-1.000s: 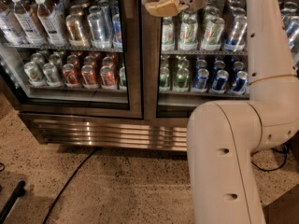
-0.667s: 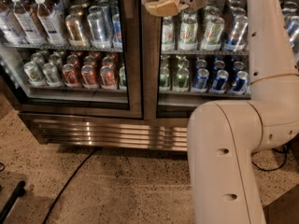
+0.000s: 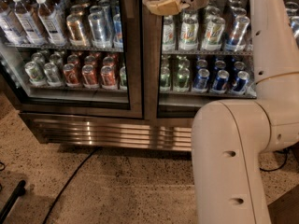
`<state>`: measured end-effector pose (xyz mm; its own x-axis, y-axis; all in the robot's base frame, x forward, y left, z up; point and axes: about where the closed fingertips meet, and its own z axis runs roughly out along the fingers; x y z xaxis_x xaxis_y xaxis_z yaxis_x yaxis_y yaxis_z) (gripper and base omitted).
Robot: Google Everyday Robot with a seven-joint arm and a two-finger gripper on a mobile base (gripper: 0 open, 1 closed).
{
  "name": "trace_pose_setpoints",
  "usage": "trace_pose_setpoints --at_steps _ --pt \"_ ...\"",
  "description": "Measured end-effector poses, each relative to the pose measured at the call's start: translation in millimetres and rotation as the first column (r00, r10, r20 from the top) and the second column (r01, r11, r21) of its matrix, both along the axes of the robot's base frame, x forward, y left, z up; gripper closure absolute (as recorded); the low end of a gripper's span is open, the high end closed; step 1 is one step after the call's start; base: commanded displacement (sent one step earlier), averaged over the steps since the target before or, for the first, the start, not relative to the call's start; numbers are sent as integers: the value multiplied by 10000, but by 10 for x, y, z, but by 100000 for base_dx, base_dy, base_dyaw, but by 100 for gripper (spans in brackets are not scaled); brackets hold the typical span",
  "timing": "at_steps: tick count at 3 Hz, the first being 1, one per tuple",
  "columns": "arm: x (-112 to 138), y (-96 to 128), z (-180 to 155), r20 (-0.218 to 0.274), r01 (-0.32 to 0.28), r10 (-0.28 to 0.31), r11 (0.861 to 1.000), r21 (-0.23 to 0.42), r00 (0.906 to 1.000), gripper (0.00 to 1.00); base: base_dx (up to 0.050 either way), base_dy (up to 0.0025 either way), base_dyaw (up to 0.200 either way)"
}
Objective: Open right fridge door
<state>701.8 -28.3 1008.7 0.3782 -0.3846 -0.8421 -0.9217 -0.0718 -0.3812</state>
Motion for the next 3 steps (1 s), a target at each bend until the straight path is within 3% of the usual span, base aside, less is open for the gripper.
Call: trace_pose_setpoints --at_steps 3 --pt "-57 32 40 132 109 -109 9999 21 9999 100 0 0 0"
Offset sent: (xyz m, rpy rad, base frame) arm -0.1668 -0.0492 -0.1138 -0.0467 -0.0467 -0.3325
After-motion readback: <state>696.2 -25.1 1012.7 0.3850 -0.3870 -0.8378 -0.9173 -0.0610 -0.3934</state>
